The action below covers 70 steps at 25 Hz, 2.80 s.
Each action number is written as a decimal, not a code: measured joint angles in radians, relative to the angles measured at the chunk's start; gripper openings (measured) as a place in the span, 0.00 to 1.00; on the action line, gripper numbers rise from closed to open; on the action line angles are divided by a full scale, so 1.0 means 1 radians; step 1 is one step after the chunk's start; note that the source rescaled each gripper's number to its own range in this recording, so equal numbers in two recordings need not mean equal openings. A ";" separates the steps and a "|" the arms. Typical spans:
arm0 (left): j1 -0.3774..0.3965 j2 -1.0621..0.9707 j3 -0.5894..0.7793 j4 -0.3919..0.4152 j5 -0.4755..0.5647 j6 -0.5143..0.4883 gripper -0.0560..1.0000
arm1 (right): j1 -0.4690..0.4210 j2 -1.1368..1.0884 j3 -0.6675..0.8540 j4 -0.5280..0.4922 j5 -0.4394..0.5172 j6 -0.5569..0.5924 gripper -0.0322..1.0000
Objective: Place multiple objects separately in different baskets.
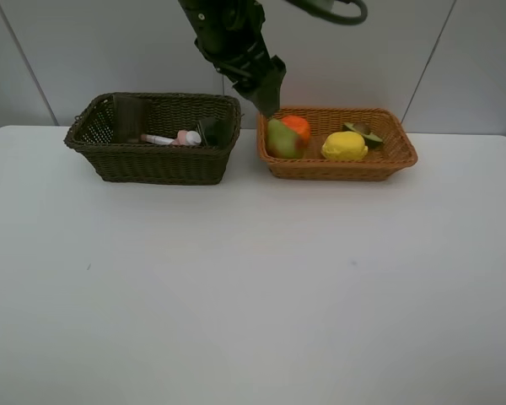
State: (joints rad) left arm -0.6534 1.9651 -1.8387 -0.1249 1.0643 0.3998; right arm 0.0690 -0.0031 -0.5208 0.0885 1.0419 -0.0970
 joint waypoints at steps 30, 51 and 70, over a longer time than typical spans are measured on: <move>0.000 -0.915 0.890 0.125 0.122 -0.189 1.00 | 0.000 0.000 0.000 0.000 0.000 0.000 1.00; 0.000 -1.646 1.379 -0.084 0.126 -0.212 1.00 | 0.000 0.000 0.000 0.000 0.000 0.000 1.00; 0.220 -1.700 1.393 -0.094 0.076 -0.210 1.00 | 0.000 0.000 0.000 0.000 0.000 0.000 1.00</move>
State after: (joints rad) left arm -0.4332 0.2653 -0.4456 -0.2189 1.1399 0.1899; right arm 0.0690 -0.0031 -0.5208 0.0885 1.0419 -0.0970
